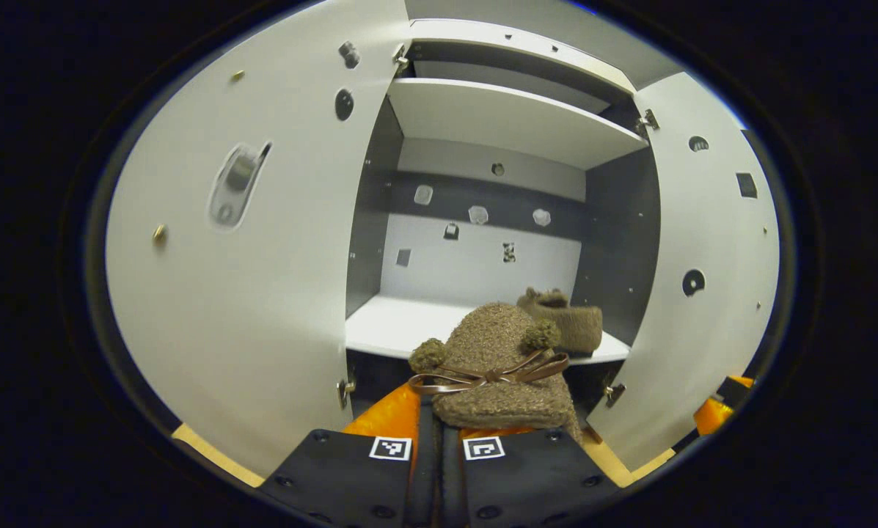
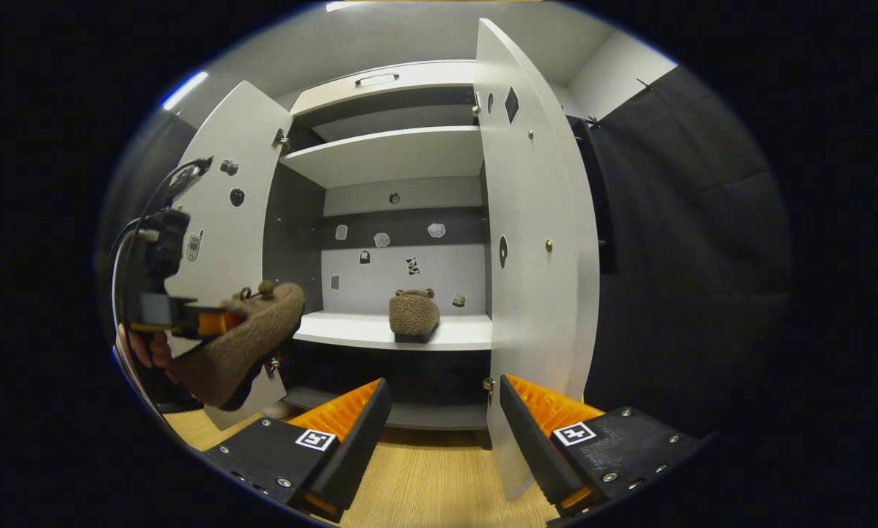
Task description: Grab one shoe with the right hand and put it into the shoe cabinet, grab the other shoe with the left hand and put it into the shoe cabinet; then close the right door with the right hand and the left door with the left hand.
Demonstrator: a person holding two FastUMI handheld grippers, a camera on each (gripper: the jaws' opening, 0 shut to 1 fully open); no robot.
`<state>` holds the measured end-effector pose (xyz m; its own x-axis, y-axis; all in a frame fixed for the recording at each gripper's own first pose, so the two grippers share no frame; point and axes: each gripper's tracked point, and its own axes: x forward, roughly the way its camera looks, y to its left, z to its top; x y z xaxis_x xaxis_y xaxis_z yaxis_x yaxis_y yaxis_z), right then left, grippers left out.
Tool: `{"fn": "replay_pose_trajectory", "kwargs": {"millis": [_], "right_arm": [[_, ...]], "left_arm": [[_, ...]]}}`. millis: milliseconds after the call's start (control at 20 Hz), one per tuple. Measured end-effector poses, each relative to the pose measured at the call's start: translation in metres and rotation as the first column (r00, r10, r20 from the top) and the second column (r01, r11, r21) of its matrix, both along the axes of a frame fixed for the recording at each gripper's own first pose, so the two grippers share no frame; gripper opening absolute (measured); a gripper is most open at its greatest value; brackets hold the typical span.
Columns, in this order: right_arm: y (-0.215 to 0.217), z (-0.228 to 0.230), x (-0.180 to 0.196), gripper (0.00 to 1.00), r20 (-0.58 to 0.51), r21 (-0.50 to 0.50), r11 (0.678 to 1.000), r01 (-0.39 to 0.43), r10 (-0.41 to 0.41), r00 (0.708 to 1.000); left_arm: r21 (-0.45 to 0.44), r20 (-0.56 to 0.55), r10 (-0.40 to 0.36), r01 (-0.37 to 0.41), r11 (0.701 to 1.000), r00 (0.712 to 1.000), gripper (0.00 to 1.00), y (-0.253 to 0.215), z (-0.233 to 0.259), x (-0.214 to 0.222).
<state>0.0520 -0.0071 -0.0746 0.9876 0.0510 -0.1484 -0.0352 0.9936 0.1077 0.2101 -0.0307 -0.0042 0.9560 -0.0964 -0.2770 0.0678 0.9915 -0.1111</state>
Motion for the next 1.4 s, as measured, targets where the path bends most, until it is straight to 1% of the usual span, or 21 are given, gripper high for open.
{"fn": "replay_pose_trajectory", "kwargs": {"millis": [50,100,200,400,550,750,900,1000,1100,1150,1200,1250,1300,1400], "right_arm": [[-0.001,0.000,-0.001,0.92,-0.005,0.003,1.000,0.002,-0.002,1.000],[-0.001,0.000,-0.002,0.92,-0.006,0.009,1.000,0.004,-0.004,1.000],[0.002,0.002,-0.004,0.92,-0.007,0.018,1.000,0.000,0.000,1.000],[0.007,0.004,-0.004,0.92,-0.010,0.013,1.000,-0.008,0.008,1.000],[0.010,0.005,-0.004,0.92,-0.018,0.017,1.000,-0.010,0.010,1.000],[0.003,0.000,-0.004,0.92,-0.031,0.020,1.000,0.008,-0.008,0.999],[-0.004,0.000,-0.003,0.92,-0.034,0.022,0.999,0.026,-0.025,0.999],[-0.007,0.000,-0.004,0.92,-0.033,0.026,0.999,0.034,-0.033,0.999],[-0.008,-0.002,-0.003,0.92,-0.036,0.031,0.999,0.036,-0.035,0.999],[-0.008,-0.003,-0.004,0.92,-0.036,0.032,0.999,0.037,-0.036,0.999],[-0.008,-0.004,-0.004,0.92,-0.038,0.033,0.999,0.037,-0.036,0.999],[-0.007,-0.004,-0.004,0.92,-0.040,0.034,0.999,0.037,-0.035,0.999],[-0.007,-0.005,-0.004,0.92,-0.041,0.035,0.999,0.033,-0.032,0.999],[-0.006,-0.004,-0.003,0.92,-0.037,0.037,0.999,0.031,-0.029,0.999]], "left_arm": [[-0.007,0.000,-0.002,0.002,1.000,1.000,0.12,-0.009,0.011,0.017],[-0.021,-0.005,-0.009,0.009,1.000,1.000,0.12,-0.009,0.018,0.039],[-0.031,-0.032,-0.009,0.008,0.999,0.999,0.12,-0.014,0.019,0.080],[-0.005,-0.115,-0.001,0.000,1.000,0.993,0.12,-0.022,-0.006,0.157],[0.038,-0.209,0.000,0.008,0.999,0.978,0.12,-0.030,-0.041,0.203],[0.014,-0.319,-0.003,0.008,1.000,0.948,0.12,-0.040,-0.084,0.228],[0.060,-0.377,0.029,-0.007,0.998,0.926,0.13,-0.033,-0.108,0.232],[0.068,-0.378,0.041,-0.016,0.998,0.925,0.15,-0.029,-0.113,0.234],[0.058,-0.390,0.062,-0.043,0.997,0.919,0.29,-0.024,-0.118,0.231],[0.052,-0.385,0.072,-0.056,0.997,0.920,0.33,-0.022,-0.118,0.233],[0.046,-0.385,0.073,-0.060,0.997,0.920,0.36,-0.021,-0.119,0.233],[0.049,-0.387,0.077,-0.063,0.997,0.919,0.34,-0.020,-0.118,0.230],[0.049,-0.386,0.073,-0.059,0.997,0.919,0.42,-0.020,-0.119,0.229],[0.079,-0.375,0.084,-0.059,0.995,0.923,0.63,-0.012,-0.120,0.231]]}}
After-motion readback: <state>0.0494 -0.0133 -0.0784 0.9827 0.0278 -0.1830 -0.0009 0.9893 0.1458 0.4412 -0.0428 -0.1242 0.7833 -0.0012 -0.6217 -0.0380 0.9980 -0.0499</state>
